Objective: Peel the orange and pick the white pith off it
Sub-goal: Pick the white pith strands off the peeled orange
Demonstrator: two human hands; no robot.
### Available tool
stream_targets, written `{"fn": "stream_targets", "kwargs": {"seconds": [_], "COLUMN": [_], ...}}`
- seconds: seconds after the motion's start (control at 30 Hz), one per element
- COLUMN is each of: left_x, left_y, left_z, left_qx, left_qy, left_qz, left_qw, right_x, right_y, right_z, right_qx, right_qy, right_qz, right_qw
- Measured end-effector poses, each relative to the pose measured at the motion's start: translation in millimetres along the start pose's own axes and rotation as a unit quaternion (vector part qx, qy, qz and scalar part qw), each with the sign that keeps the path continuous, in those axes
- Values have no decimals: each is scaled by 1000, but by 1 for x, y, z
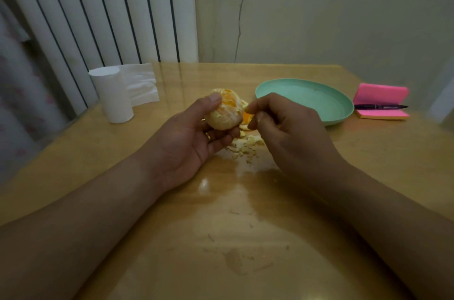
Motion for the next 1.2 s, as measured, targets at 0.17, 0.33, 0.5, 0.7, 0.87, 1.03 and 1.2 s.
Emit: {"fn": "stream_targets", "kwargs": {"seconds": [0.17, 0.33, 0.5, 0.7, 0.87, 1.03, 1.2], "left_x": [-6, -3, -4, -4, 2, 8, 12], "left_y": [0, 2, 2, -1, -4, -4, -4], "left_z": [0, 1, 1, 3, 2, -1, -1], "left_qx": [-4, -6, -9, 4, 21, 28, 43], "left_qy": [-30, -25, -20, -17, -7, 2, 11], "left_qz": [17, 47, 86, 133, 150, 142, 113], "left_qw": [999, 999, 996, 991, 988, 989, 993], "right_x": [-5, -4, -2, -2, -3, -7, -6], "right_y": [10, 18, 23, 32, 32, 26, 16], "right_z": [0, -1, -1, 0, 0, -2, -4], "right_qx": [-21, -46, -62, -84, -79, -53, -12], "right_qy": [-13, -17, -10, -17, -37, -57, -58], "right_qz": [-83, -122, -155, -226, -208, -112, 29], "right_qw": [996, 991, 986, 970, 974, 991, 998]}}
Point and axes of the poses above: each hand's wrist, its own z-axis towards the middle knuckle, its own x-axis out of the palm, y = z × x, the point moved 9 cm from there along z, towards the middle knuckle, and after that the axes turned 14 degrees about y, right-handed, at the moved point
